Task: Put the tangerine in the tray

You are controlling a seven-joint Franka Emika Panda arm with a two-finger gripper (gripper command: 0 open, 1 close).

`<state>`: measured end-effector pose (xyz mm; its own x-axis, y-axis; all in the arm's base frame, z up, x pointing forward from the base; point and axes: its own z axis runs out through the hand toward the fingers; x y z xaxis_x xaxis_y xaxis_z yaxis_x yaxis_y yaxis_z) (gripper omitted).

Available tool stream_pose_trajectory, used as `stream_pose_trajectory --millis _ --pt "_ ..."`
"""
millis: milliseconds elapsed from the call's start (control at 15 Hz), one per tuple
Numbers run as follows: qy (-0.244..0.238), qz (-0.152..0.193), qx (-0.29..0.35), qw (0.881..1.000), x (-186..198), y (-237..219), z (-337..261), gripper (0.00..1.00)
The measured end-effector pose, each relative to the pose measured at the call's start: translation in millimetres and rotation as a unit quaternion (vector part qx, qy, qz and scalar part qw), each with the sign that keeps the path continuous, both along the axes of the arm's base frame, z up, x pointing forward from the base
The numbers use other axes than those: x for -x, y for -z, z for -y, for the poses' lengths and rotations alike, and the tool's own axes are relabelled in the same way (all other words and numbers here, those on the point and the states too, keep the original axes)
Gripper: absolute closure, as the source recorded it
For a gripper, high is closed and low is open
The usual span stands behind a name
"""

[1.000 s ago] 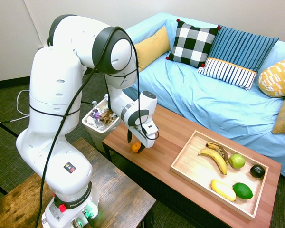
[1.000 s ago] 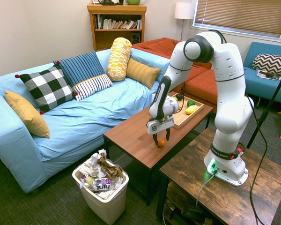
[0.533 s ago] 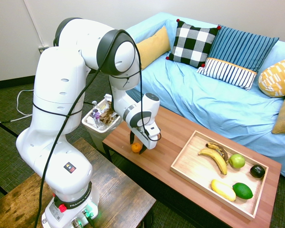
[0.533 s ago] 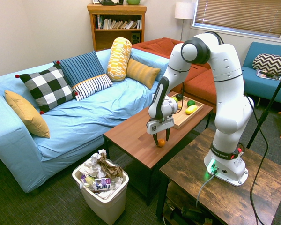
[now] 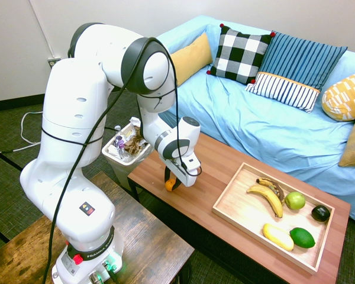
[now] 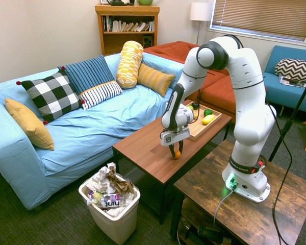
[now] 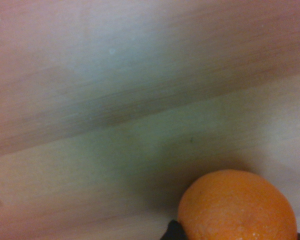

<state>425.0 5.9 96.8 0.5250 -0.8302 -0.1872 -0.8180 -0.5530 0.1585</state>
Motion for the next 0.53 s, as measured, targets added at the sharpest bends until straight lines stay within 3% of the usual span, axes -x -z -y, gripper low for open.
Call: stream_pose_trajectory --millis 267,533 --pt "0.013 0.038 0.010 0.999 -35.3 -55.2 21.3 1.00" --pt "0.079 0.096 0.028 0.992 -72.1 -119.2 93.4 1.00"
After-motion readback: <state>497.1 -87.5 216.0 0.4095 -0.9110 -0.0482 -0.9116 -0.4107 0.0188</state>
